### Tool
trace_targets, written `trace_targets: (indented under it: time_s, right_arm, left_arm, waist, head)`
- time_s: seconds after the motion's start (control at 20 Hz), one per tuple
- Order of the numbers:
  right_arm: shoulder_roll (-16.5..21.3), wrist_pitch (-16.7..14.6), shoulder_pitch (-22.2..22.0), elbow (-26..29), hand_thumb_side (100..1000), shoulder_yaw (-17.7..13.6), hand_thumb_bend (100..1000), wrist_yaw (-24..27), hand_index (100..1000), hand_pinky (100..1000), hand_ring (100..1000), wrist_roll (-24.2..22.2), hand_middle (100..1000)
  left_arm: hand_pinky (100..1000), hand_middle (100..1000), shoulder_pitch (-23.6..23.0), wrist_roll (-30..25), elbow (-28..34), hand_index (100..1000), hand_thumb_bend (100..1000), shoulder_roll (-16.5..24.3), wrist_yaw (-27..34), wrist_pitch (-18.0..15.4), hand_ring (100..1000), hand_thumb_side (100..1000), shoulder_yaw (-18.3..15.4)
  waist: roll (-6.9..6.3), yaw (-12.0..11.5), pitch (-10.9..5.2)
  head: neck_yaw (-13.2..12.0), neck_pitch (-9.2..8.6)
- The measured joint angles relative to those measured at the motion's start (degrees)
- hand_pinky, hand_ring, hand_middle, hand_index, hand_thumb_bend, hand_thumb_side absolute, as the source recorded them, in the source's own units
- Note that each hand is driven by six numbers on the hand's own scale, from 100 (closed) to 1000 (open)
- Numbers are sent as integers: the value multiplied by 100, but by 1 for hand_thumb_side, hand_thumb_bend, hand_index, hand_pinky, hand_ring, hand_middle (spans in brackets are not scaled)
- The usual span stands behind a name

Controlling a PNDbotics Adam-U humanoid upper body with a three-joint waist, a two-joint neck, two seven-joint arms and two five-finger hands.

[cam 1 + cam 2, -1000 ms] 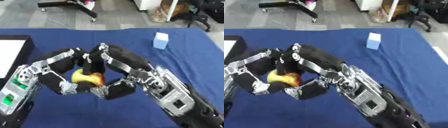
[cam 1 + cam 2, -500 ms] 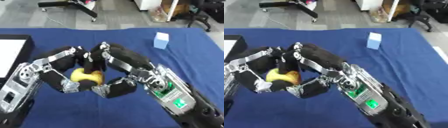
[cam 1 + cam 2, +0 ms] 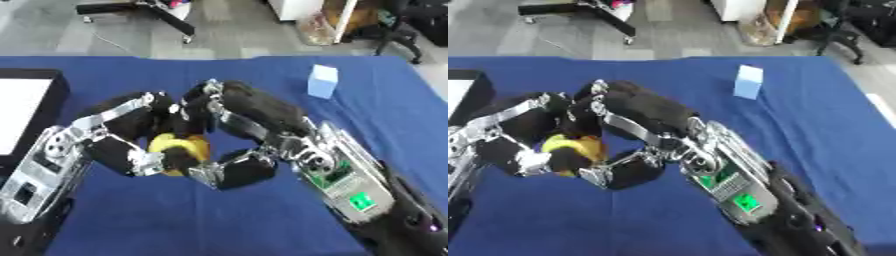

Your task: Pick up the objects with one hand, pass them to the other hand, and then place them into the box on the other side of the table.

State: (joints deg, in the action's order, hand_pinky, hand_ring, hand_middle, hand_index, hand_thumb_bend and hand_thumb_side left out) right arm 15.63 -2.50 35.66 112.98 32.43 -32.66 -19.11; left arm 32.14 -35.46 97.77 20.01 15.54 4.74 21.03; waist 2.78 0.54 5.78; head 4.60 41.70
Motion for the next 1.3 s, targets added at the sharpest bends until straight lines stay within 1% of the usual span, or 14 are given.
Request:
trace_targets:
  time_s: [0.1,0.25,0.55,0.6,0.65,0.7,0.95,1.15,1.3]
  right_arm:
    - [1,-92,22,-1,210,-37,289,-60,501,416,477,-26,460]
    - [2,-232,53,-1,224,-101,318,-128,527,426,485,-68,476]
    - [3,-510,151,5,272,-206,331,-235,589,453,503,-108,510]
    - [-3,-563,175,28,293,-207,340,-243,604,459,507,-106,518]
    - [-3,-613,190,40,319,-211,324,-259,616,464,510,-100,526]
    - [-3,-657,215,42,324,-235,354,-282,625,467,513,-88,532]
    - [20,-862,304,45,389,-410,378,-381,651,484,522,18,554]
    - [72,-1024,361,46,443,-547,393,-479,666,501,529,113,570]
    - [112,-1145,406,47,481,-660,385,-560,675,522,537,226,581]
  left_arm:
    - [300,100,5,40,-53,381,100,-15,30,38,104,278,-3]
    - [303,100,5,88,-104,380,100,-43,92,86,106,279,-9]
    - [306,100,-8,165,-211,380,100,-43,158,162,110,282,-63]
    - [306,100,-14,186,-246,380,100,-40,160,179,110,283,-93]
    - [307,100,-20,202,-265,380,100,-40,162,188,110,284,-112]
    - [307,100,-28,218,-281,380,100,-40,164,197,110,285,-126]
    - [307,100,-41,349,-317,379,100,-40,174,207,110,289,-196]
    - [309,100,-49,577,-356,378,100,-39,173,204,112,291,-278]
    - [309,100,-75,768,-405,377,100,-36,154,194,113,293,-352]
  waist:
    - [3,6,0]
    - [6,11,0]
    - [11,18,-1]
    - [12,21,-1]
    - [14,21,-1]
    - [15,21,-2]
    - [18,33,-4]
    - [19,46,-5]
    - [19,54,-7]
  head:
    - [-2,1]
    - [-5,1]
    - [-17,4]
    - [-19,4]
    - [-22,5]
    - [-27,5]
    - [-46,7]
    - [-49,7]
    - [-49,7]
